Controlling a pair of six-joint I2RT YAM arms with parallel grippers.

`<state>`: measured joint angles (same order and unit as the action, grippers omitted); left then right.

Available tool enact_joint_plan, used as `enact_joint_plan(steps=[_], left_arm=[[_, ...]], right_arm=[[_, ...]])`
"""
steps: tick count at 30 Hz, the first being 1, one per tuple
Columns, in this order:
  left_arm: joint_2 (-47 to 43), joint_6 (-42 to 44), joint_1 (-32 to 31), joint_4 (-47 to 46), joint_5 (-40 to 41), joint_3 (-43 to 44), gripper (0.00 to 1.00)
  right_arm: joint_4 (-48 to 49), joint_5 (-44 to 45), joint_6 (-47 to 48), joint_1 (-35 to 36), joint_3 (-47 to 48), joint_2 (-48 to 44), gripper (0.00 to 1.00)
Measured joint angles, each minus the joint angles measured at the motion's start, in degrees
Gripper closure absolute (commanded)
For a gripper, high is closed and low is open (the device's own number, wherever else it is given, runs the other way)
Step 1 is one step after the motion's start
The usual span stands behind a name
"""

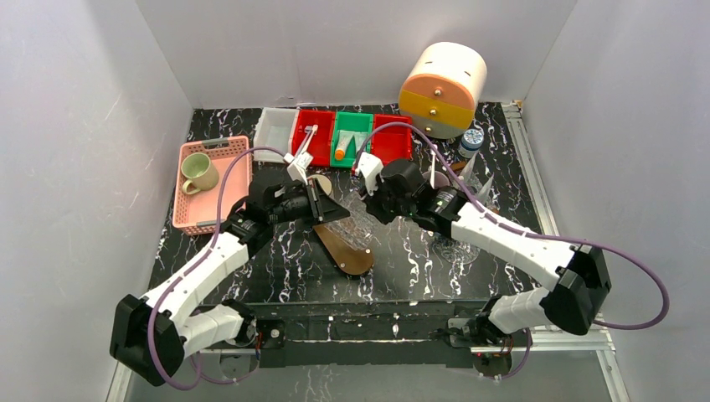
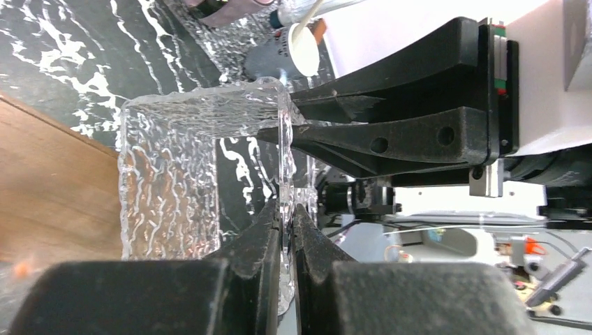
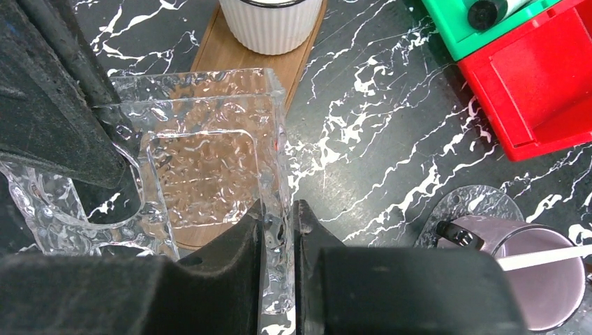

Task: Prepare toiletry sets of a toothbrush and toothpaste on the tray
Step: Pick up the toothpaste holder from the storage box.

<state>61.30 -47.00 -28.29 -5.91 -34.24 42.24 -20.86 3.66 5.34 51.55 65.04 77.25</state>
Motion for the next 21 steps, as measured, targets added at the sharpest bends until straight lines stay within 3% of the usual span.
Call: enact_joint_plan(steps=[8, 16, 21], left_arm=[[-2.19, 10.25, -0.33, 13.51, 12.31, 6.03, 0.63], [-7.78, 19.69, -0.33, 25.35, 35.87, 10.01, 0.29], [-13.75, 24.83, -0.33, 27.85, 52.09, 9.77, 0.12]], right_arm=[[-5.33, 3.93, -4.96, 1.46, 4.94, 4.28, 0.99], [-10.95, 11.72, -9.84, 3.82, 9.29, 9.81, 0.99], [-12.63, 13.25, -12.17, 5.38, 11.63, 13.66, 0.99]])
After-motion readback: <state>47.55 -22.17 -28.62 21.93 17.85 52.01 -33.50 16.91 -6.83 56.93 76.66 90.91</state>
